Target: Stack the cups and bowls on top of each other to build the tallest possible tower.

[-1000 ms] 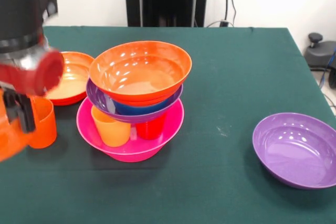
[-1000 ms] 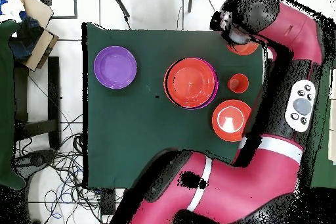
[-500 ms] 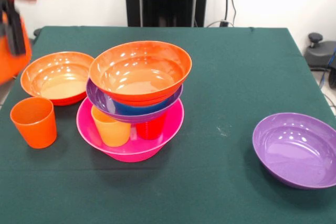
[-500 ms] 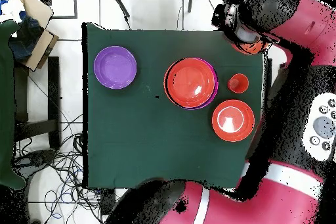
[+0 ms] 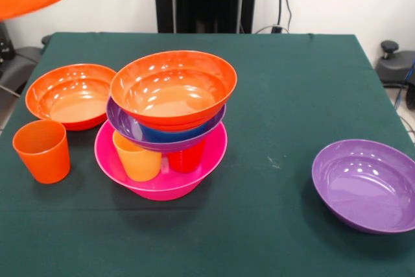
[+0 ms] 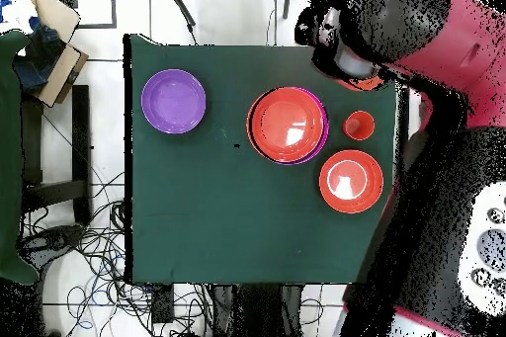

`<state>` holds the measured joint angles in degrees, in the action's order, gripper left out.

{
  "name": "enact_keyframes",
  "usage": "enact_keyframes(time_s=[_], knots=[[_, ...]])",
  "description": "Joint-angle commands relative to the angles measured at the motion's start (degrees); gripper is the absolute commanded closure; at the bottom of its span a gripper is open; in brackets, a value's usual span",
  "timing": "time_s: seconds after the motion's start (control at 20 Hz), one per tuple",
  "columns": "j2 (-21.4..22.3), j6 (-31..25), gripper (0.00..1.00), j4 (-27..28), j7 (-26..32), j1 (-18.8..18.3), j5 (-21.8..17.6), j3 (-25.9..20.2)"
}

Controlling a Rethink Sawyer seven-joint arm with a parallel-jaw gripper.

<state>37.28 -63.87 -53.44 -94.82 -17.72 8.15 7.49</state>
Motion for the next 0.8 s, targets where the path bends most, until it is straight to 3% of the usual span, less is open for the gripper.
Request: enact_keyframes(time_s=[0.05,0.5,0.8], knots=[[3.13,-1.75,1.0,-13.12,-1.56,3.26,-1.05,-3.76],[3.03,2.37,1.0,-13.46,-8.3,7.6,-1.64,-2.42],[3.08,6.98,1.0,-16.94,-10.65,9.46,-1.44,-1.38]])
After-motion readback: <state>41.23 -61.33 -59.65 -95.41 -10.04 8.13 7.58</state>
